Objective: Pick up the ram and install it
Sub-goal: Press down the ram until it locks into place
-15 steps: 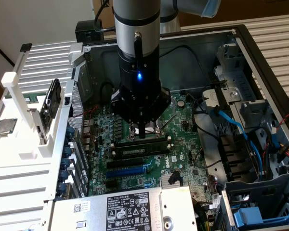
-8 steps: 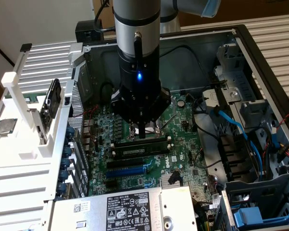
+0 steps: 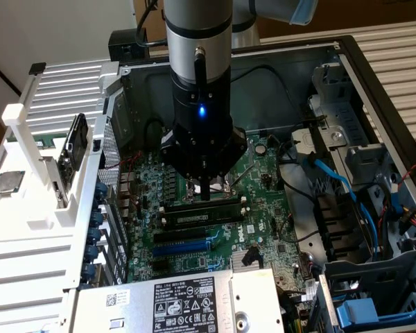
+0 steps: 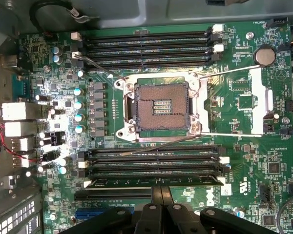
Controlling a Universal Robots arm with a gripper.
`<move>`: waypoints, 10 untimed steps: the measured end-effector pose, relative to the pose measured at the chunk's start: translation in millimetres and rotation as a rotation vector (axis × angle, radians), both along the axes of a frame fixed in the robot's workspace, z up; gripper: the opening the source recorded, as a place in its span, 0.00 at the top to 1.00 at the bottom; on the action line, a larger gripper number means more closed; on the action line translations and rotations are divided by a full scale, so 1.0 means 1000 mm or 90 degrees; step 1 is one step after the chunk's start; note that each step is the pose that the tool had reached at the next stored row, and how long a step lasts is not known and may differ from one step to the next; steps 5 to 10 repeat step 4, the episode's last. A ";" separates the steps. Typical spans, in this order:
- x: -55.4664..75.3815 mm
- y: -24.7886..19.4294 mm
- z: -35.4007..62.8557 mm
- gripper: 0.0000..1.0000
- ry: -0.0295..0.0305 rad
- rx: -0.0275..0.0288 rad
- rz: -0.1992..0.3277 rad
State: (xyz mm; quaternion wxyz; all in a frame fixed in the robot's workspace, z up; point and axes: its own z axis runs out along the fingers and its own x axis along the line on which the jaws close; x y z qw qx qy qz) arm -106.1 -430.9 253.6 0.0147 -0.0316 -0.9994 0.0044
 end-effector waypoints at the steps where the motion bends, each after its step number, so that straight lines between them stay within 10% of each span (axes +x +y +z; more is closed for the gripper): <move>1: 0.000 0.0000 0.0000 0.90 0.0000 0.0000 0.000; 10: 0.000 0.0000 0.0000 0.90 0.0000 0.0000 0.000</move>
